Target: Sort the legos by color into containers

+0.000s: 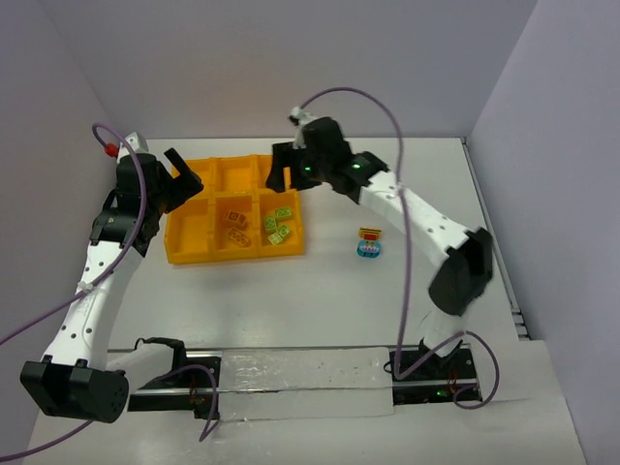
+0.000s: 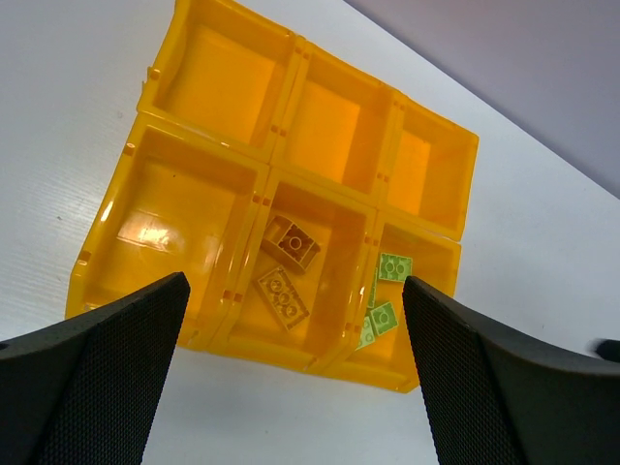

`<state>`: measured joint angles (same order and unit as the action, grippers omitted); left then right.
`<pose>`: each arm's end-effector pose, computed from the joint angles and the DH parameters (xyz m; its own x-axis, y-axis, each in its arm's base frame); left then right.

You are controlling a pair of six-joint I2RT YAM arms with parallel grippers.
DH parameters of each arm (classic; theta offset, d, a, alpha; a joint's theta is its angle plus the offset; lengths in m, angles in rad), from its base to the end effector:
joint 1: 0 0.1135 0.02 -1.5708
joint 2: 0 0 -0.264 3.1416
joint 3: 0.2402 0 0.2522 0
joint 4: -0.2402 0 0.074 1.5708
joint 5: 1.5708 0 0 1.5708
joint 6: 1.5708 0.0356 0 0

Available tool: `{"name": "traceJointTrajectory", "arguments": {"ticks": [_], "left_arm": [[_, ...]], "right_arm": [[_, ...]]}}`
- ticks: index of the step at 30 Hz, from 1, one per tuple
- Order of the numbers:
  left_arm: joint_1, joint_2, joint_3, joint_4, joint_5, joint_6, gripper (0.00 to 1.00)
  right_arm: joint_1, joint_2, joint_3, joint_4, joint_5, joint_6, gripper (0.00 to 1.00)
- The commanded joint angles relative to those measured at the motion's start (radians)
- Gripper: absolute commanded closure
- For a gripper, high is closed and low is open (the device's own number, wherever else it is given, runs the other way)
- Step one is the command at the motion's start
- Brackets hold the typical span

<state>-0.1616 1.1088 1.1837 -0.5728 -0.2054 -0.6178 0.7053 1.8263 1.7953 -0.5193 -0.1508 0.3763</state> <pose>0.2358 -0.0311 0.3760 -0.3730 -0.5137 -0.7726 -0.2888 0.8556 -0.4295 0.3213 0.2806 0.3642 -0.6417 -0.0691 -0.7639 -0.5404 0.7475 0.3863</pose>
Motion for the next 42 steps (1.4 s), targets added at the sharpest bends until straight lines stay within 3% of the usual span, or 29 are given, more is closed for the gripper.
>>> {"name": "traceJointTrajectory", "arguments": {"ticks": [1, 6, 9, 14, 28, 36, 39, 42], "left_arm": [[0.004, -0.015, -0.002, 0.039, 0.039, -0.001, 0.01], [-0.045, 0.024, 0.02, 0.041, 0.044, 0.009, 0.01], [-0.151, 0.085, 0.063, 0.027, -0.022, 0.011, 0.01], [-0.218, 0.157, 0.085, 0.052, -0.002, -0.003, 0.01], [-0.25, 0.177, 0.069, 0.077, 0.032, -0.01, 0.01], [-0.257, 0.185, 0.082, 0.075, 0.034, -0.007, 0.01], [-0.257, 0.18, 0.083, 0.072, 0.026, -0.004, 0.01], [-0.257, 0.177, 0.083, 0.07, 0.023, -0.003, 0.01]], "right_arm": [[-0.149, -0.267, -0.236, 0.103, 0.107, -0.003, 0.22], [-0.283, -0.447, -0.49, 0.091, 0.199, -0.004, 0.21], [-0.36, -0.535, -0.657, 0.075, 0.208, 0.023, 0.19], [-0.469, -0.548, -0.831, 0.126, 0.155, 0.04, 0.19], [-0.483, -0.254, -0.766, 0.17, 0.058, 0.022, 0.16], [-0.432, -0.168, -0.733, 0.168, 0.14, 0.034, 0.44], [-0.422, -0.163, -0.733, 0.169, 0.148, 0.033, 0.49], [-0.415, -0.154, -0.723, 0.154, 0.187, 0.028, 0.49]]}}
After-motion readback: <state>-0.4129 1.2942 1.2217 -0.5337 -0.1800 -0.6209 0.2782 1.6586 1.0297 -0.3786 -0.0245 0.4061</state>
